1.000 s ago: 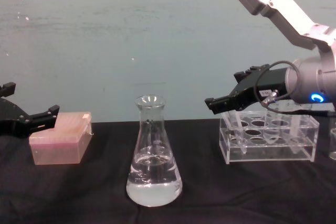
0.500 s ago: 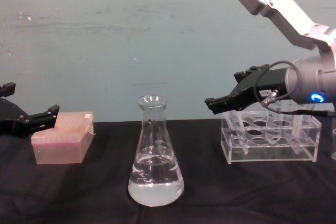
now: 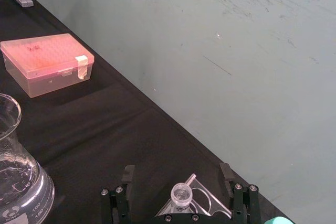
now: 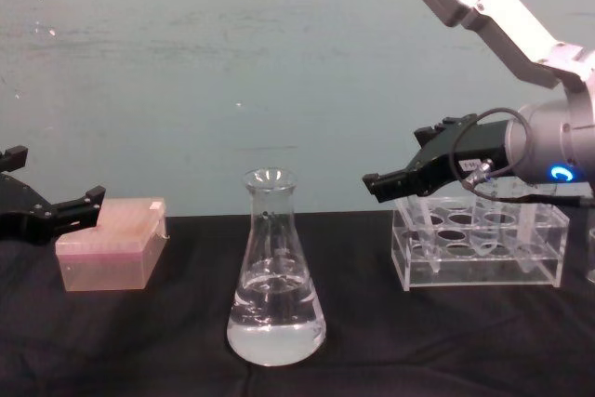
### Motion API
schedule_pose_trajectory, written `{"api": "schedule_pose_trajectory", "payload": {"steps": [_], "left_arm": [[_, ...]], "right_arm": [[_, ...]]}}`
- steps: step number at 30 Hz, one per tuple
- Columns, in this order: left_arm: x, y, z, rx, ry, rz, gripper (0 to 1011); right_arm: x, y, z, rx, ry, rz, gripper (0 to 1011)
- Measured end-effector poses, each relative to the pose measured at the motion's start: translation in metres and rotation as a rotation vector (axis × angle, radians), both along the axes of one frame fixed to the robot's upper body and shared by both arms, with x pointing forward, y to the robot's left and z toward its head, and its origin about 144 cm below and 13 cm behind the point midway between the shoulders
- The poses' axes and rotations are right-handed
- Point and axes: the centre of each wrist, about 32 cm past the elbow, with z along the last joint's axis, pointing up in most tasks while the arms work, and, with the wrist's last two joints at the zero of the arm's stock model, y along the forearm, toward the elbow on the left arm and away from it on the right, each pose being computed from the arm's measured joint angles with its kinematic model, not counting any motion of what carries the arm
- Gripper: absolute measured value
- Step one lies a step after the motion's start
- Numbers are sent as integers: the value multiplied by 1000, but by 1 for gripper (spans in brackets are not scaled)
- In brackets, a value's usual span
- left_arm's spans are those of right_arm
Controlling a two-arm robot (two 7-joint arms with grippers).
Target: Pour the liquid from the test tube into the beaker using one hand.
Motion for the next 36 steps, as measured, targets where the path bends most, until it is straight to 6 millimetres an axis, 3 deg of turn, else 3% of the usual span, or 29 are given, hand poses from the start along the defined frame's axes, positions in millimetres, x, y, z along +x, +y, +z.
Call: {"api": "schedule_pose_trajectory", "payload": {"steps": [36], "left_arm": [[0,0,0,0,0,0,1000]], "right_arm": [[0,0,0,0,0,0,1000]]}}
